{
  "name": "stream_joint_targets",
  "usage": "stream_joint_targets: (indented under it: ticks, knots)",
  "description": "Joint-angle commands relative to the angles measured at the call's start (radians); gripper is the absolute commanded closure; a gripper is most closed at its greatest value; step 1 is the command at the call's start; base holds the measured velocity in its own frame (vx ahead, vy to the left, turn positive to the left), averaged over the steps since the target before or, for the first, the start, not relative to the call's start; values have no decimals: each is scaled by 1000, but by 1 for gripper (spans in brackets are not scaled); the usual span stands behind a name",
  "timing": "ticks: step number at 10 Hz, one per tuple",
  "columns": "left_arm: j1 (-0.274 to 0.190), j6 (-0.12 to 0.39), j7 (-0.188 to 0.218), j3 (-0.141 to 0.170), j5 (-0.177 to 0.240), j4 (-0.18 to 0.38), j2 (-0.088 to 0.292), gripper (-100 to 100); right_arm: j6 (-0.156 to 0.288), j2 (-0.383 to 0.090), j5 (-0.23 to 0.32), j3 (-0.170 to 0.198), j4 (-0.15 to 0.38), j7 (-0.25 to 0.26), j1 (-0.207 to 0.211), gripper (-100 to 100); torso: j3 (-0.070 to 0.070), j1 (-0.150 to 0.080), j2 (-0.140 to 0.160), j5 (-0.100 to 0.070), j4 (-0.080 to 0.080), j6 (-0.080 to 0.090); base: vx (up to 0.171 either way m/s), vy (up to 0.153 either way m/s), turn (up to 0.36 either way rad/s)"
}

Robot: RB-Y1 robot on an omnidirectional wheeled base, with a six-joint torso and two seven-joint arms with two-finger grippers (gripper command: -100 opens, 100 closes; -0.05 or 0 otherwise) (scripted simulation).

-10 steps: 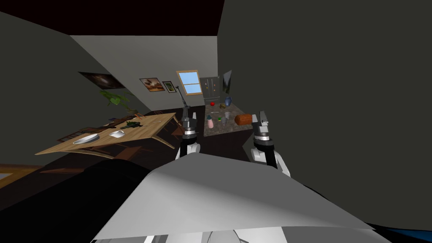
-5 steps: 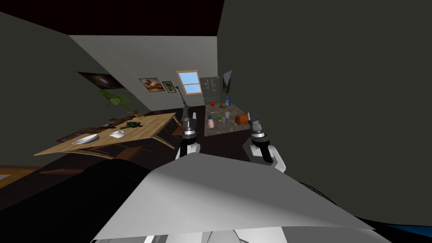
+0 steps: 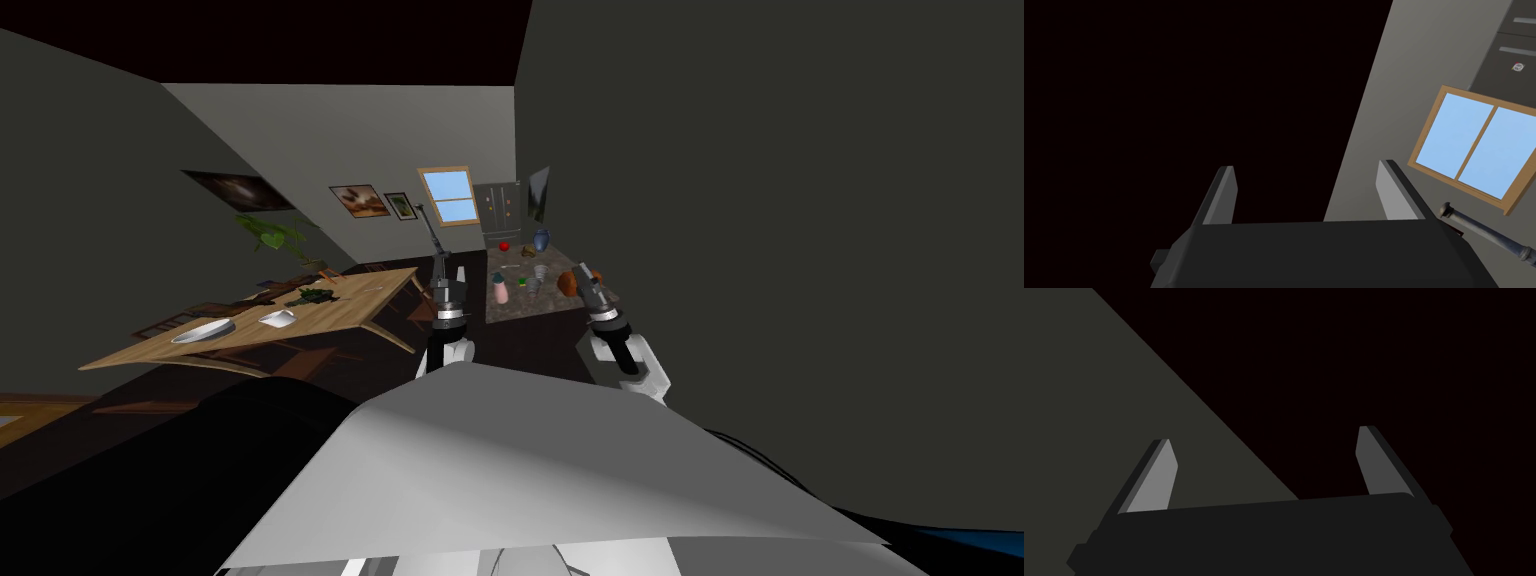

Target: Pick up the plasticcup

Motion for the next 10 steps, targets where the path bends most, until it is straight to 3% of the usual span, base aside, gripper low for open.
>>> stream_joint_targets:
  ticks: [1,2,3,5,6,8,9,10]
  knots:
    - [0,0,0,0,0,0,0,0,-22,-9,50,1,23,14,-29,-100,0,0,0,0,0,0,-6,23,-5]
    - [0,0,0,0,0,0,0,0,-22,-9,70,1,23,14,-29,-100,0,0,0,0,0,0,-1,11,0]
    - [0,0,0,0,0,0,0,0,-57,-28,105,5,60,35,-75,-100,0,-1,0,0,0,0,0,21,-7]
    - [0,0,0,0,0,0,0,0,-57,-28,150,5,60,35,-79,-100,0,0,0,0,0,0,0,19,-2]
    - [0,0,0,0,0,0,0,0,-94,-48,185,9,99,57,-126,-100,0,-1,0,0,0,0,0,27,-5]
    - [0,0,0,0,0,0,0,0,-94,-48,232,9,99,57,-129,-100,0,0,0,0,0,0,0,21,-1]
    - [0,0,0,0,0,0,0,0,-132,-68,267,14,139,78,-173,-100,0,-1,0,0,0,0,-2,24,-6]
    - [0,0,0,0,0,0,0,0,-132,-68,295,14,139,78,-180,-100,0,0,0,0,0,0,1,23,-3]
